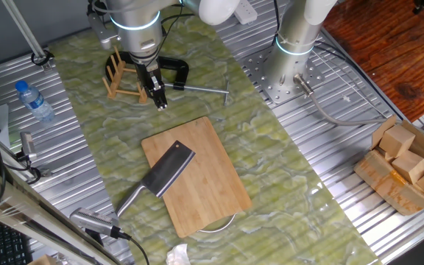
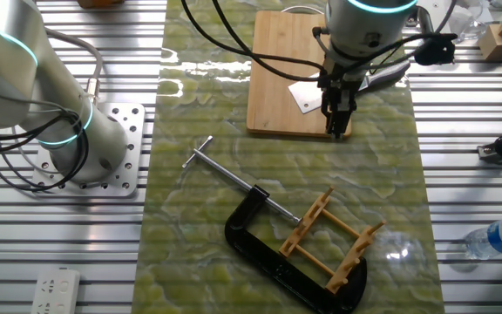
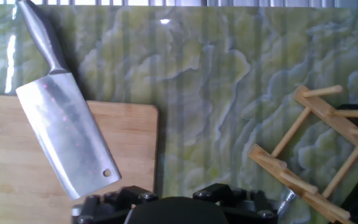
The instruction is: Put the knife on the knife rack
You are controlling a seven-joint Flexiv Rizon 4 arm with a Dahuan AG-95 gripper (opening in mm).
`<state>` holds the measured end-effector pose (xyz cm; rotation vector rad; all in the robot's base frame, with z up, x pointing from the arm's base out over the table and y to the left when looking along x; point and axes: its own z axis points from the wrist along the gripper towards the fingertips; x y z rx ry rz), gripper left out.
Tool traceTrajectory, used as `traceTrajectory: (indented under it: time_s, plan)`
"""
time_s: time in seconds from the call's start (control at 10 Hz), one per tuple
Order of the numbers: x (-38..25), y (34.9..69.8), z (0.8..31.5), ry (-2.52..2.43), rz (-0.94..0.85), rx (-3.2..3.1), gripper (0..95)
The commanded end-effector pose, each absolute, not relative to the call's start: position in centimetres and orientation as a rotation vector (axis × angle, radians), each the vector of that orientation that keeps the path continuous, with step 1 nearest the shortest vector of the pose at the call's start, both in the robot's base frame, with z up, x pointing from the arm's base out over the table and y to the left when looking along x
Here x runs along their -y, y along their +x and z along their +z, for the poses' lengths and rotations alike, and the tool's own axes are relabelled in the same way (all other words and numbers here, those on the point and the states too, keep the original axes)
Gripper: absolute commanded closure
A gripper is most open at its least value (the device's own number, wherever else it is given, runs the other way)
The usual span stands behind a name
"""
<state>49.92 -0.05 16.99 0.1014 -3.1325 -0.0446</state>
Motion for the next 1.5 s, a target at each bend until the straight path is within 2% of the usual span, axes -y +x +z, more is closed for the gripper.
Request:
traceTrajectory:
  time_s: [0.1,0.4,0.5,0.8,0.9,1.0,1.1,1.2,1.5]
  plan:
    - [0.0,50.0,17.0,0.294,-0.135,3.092,95.0]
    - [0.0,50.0,17.0,0.296,-0.140,3.090,95.0]
    - [0.1,50.4,16.8,0.343,-0.196,3.074,95.0]
    - [0.2,54.4,15.6,0.381,-0.233,3.052,95.0]
    - [0.2,54.8,15.5,0.380,-0.234,3.046,95.0]
    - [0.1,56.9,14.4,0.361,-0.302,3.034,95.0]
    - [0.0,57.6,13.9,0.343,-0.349,3.032,95.0]
    - [-0.3,59.3,12.1,0.307,-0.430,3.017,95.0]
    - [-1.6,61.7,9.6,0.311,-0.511,2.987,95.0]
